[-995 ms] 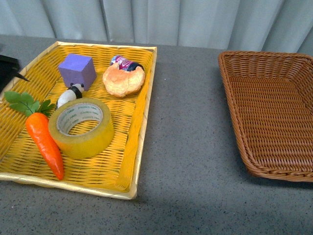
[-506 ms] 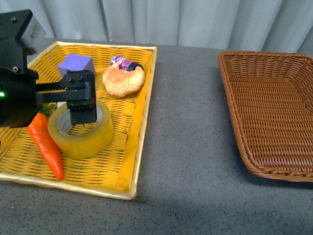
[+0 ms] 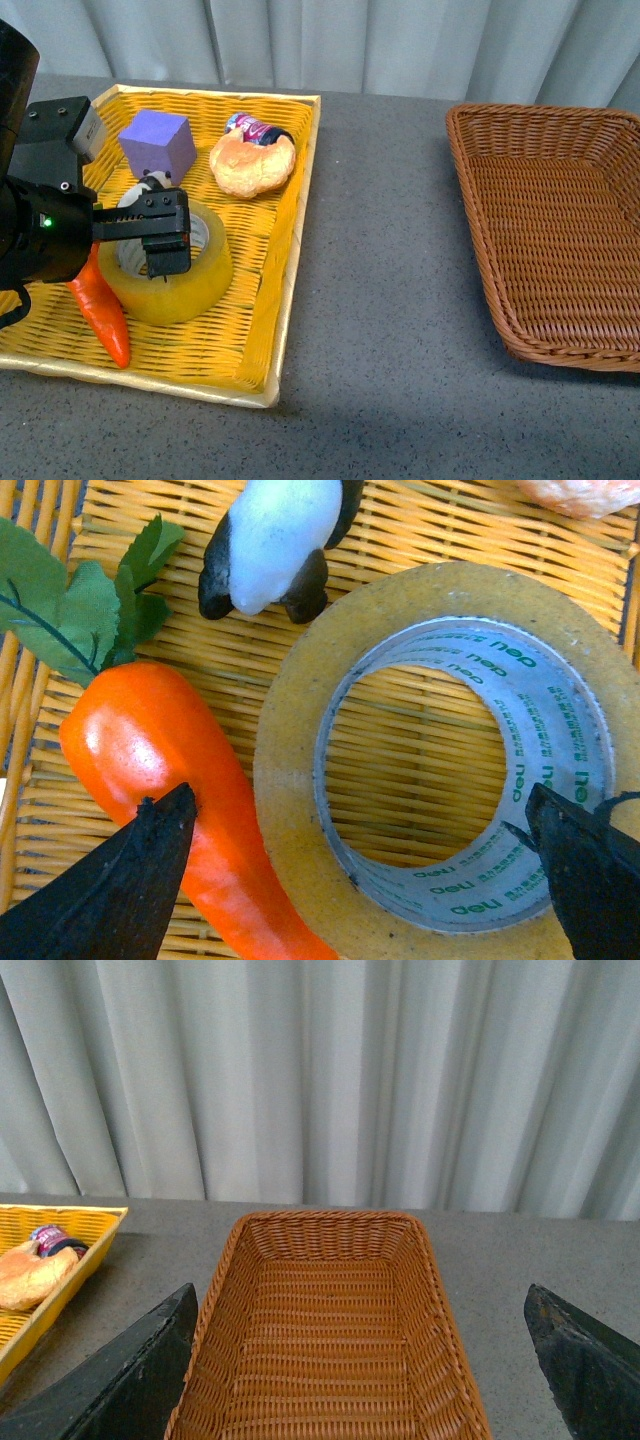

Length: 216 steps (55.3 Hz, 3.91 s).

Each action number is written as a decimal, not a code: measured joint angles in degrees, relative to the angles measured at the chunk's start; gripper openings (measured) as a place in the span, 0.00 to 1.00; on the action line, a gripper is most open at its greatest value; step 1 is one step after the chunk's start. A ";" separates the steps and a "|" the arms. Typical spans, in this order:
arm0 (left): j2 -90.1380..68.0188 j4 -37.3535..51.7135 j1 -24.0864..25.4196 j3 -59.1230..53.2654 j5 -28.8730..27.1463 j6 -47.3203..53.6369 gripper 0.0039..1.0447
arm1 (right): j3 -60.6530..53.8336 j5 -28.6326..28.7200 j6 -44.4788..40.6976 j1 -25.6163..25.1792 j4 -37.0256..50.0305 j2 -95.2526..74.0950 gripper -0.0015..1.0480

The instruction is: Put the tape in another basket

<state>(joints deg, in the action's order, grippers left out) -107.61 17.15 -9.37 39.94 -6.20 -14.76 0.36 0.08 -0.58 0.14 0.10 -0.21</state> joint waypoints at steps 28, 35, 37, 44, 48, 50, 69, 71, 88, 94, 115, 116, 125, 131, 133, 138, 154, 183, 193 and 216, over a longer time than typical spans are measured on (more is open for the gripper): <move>-1.29 -2.93 0.66 1.36 -2.03 -1.40 0.51 | 0.00 0.00 0.00 0.00 0.00 0.00 0.91; -1.51 -2.99 0.48 1.38 -2.43 -1.31 0.34 | 0.00 0.00 0.02 0.00 0.00 0.00 0.91; -1.51 -2.99 0.46 1.42 -2.43 -1.29 0.30 | -0.02 0.00 0.00 0.00 0.00 0.00 0.91; -1.51 -3.41 0.20 1.55 -2.64 -0.35 0.16 | 0.00 0.00 0.00 0.00 0.00 0.00 0.91; -1.42 -3.63 0.02 1.62 -2.82 -0.04 0.16 | -0.02 0.00 0.00 0.00 0.00 0.00 0.91; -1.20 -3.76 -0.07 1.64 -2.71 0.07 0.15 | -0.02 0.00 0.00 0.00 0.00 0.00 0.91; 7.43 -9.09 -2.86 2.95 -0.63 -1.36 0.15 | 0.00 0.00 0.00 0.00 0.00 0.00 0.91; 8.44 -9.64 -3.50 3.74 -0.59 -1.75 0.15 | -0.02 0.00 0.00 0.00 0.00 0.00 0.91; 10.91 -11.02 -12.48 12.33 -2.67 -1.84 0.15 | 0.00 0.00 0.00 0.00 0.00 0.00 0.91; 9.09 -10.34 -16.35 15.72 -3.67 -1.75 0.15 | -0.02 0.00 0.02 0.00 0.00 0.00 0.91; 3.76 -11.32 -22.77 23.12 -4.37 -0.28 0.15 | 8.31 -23.87 7.37 1.64 -9.11 -19.06 0.91; 3.76 -11.30 -22.82 23.19 -4.37 -0.24 0.15 | 8.74 -23.45 7.58 1.14 -8.61 -20.31 0.91; 3.39 -11.19 -23.04 23.30 -4.44 1.66 0.15 | 19.58 -8.55 10.67 -5.97 -2.40 -38.34 0.91; 3.30 -10.80 -23.34 23.30 -4.81 3.43 0.15 | 26.67 0.83 12.04 -7.72 -2.93 -47.54 0.91; 3.30 -10.60 -23.43 23.30 -4.83 3.85 0.15 | 29.00 4.26 12.61 -8.02 -3.76 -50.36 0.91; 3.30 -9.94 -23.78 23.32 -5.07 5.53 0.15 | 35.82 13.11 13.33 -8.26 -7.08 -57.70 0.91; 3.28 -9.38 -25.16 23.96 -4.50 9.16 0.15 | 50.66 23.56 12.79 -7.67 -14.91 -70.31 0.91; 2.51 -9.35 -25.64 25.40 -4.35 10.64 0.15 | 52.11 26.97 12.61 -1.46 -19.43 -77.07 0.91; 2.51 -9.35 -25.62 25.42 -4.37 10.64 0.15 | 51.84 26.99 12.55 0.46 -18.99 -82.34 0.91; 2.34 -9.35 -25.38 25.42 -4.90 11.10 0.15 | 57.16 26.01 12.02 3.06 -14.49 -94.25 0.91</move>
<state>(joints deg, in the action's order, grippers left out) -105.27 7.79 -34.74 65.36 -11.09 -3.66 57.52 26.09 11.44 3.20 -14.39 -94.45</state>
